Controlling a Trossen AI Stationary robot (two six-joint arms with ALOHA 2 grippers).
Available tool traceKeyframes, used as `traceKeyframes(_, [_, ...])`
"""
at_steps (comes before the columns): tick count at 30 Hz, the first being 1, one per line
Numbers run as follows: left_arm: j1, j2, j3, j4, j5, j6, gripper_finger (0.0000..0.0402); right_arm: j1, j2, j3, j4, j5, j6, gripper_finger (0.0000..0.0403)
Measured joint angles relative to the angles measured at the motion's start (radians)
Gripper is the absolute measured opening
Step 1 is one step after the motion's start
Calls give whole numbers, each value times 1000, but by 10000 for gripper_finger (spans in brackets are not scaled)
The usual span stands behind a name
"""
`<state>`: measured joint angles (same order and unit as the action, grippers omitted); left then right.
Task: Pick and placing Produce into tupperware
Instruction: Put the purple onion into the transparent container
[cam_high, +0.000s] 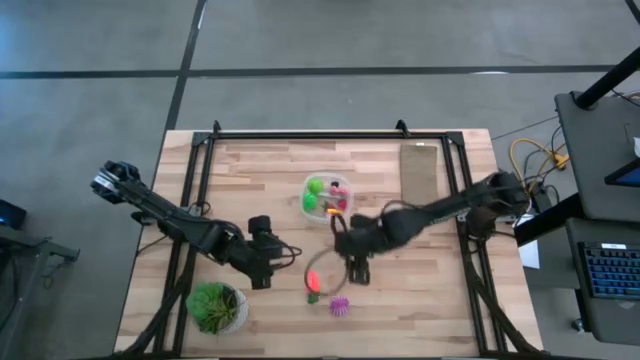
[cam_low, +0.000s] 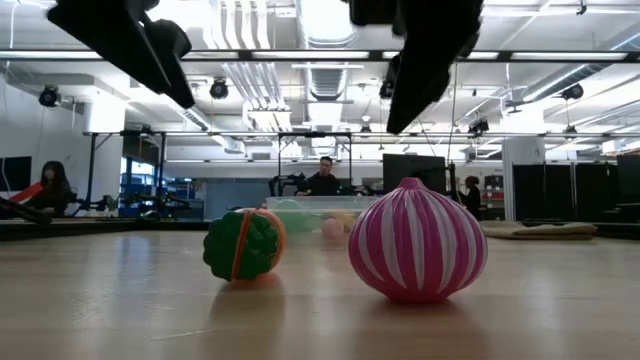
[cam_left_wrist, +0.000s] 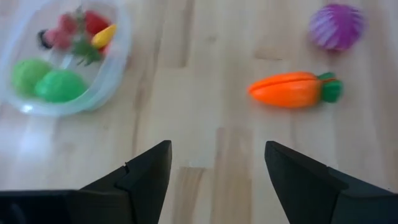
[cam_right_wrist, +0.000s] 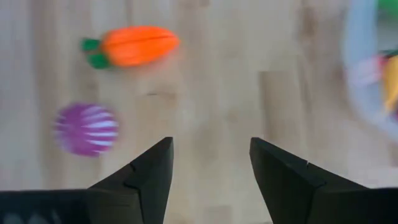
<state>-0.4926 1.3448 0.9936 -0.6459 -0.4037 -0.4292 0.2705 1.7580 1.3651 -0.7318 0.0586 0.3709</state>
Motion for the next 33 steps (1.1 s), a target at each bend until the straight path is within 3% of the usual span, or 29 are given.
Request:
traceKeyframes(5, [-48,-78,-79,100,22,72,222,135,2,0,76,66,220,206])
traceKeyframes(12, [-69,-206,-158,173,47,44,187,266,33,14,78,126,424,206])
traceKeyframes(18, [-71,-220,-181,276,100,42,188,326,68,21,88,126,443,206])
traceKeyframes(25, [-73,-161,-171,279,115,27,204,351,110,21,137,171,463,208])
traceKeyframes(33, [-73,-144,-156,278,122,-11,224,351,187,19,183,171,456,251])
